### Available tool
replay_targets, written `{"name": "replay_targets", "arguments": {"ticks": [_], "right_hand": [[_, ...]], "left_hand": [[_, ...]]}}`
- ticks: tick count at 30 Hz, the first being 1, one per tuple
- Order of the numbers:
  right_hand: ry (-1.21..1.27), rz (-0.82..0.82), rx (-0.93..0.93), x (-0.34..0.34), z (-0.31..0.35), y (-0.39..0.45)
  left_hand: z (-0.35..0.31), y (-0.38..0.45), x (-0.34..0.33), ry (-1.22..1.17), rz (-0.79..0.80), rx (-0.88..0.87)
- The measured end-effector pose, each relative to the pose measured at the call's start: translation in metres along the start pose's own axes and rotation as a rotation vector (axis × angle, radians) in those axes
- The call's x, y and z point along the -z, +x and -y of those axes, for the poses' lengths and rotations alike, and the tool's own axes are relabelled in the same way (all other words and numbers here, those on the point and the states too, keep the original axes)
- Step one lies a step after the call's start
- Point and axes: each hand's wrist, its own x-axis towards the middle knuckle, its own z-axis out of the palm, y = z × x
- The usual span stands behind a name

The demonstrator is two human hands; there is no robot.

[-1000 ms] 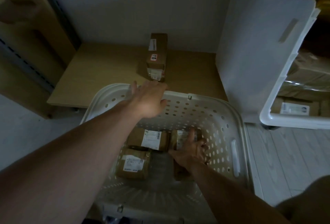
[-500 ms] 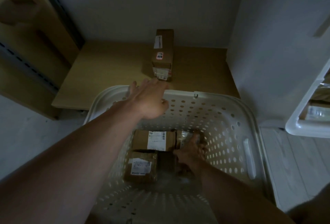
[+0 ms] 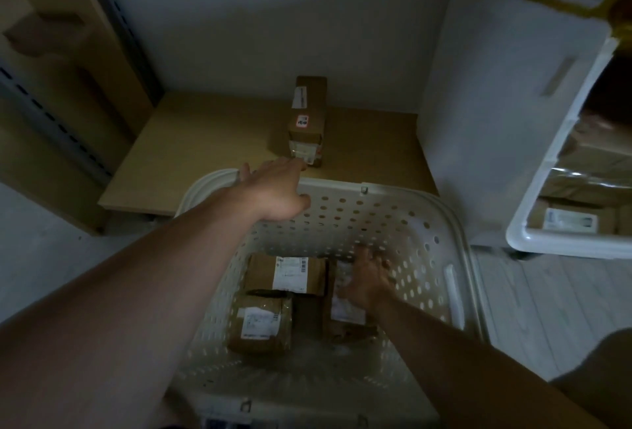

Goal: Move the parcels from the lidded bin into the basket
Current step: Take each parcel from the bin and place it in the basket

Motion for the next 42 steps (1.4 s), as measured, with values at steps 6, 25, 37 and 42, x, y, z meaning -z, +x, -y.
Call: {"name": "replay_targets", "arguments": {"ticks": [6, 25, 37, 42], "right_hand": [[-0.263, -0.282, 0.560, 0.067, 0.023, -0.058], [0.113, -0.875, 0.808, 0.244, 0.024, -0.203], [0.017, -0.927, 0.493, 0.283, -0.072, -0.184], [-0.296, -0.811, 0.487, 0.296, -0.102, -0.143]], "left_hand": [[-0.013, -0.020, 0.011, -0.076, -0.054, -0.085], [-0.105, -0.109, 0.052, -0.377, -0.417, -0.541], [-0.179, -0.085, 0.037, -0.419, -0.381, -0.620], [-0.191, -0.069, 0.034, -0.456, -0.390, -0.563]]}}
